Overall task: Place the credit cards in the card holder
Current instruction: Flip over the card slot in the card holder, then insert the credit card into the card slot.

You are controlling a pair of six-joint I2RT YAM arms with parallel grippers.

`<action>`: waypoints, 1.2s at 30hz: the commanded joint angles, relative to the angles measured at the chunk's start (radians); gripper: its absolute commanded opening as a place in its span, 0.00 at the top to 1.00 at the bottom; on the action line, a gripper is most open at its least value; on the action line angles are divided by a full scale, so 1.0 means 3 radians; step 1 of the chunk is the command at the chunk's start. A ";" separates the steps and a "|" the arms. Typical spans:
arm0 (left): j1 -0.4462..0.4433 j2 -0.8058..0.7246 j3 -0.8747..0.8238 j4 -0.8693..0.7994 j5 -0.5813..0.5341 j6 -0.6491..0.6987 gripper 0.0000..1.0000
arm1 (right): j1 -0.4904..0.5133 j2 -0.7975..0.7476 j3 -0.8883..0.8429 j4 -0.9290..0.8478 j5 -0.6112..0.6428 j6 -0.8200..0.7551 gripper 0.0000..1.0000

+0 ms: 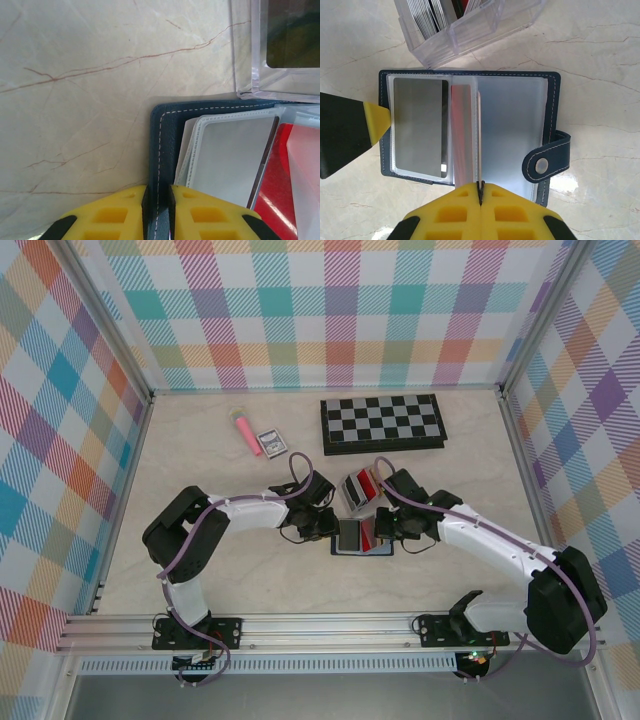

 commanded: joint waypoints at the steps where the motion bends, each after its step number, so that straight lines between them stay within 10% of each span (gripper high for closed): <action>1: -0.0067 0.0064 0.0003 -0.0072 -0.0060 0.0054 0.80 | -0.0002 -0.0072 0.0075 0.0141 -0.0123 -0.0073 0.97; 15: -0.0072 -0.0106 0.0051 -0.0264 -0.0221 0.0110 0.69 | -0.0004 0.0034 0.0118 0.0149 -0.0186 -0.0050 0.96; 31: -0.0078 -0.0033 0.0038 -0.0334 -0.0252 0.0117 0.76 | -0.0014 -0.0209 0.0284 -0.0526 0.0824 0.0060 0.96; 36: -0.0077 -0.0036 -0.0006 -0.0285 -0.0241 0.0104 0.76 | -0.0020 -0.0398 0.0093 0.0035 0.0107 -0.0048 0.96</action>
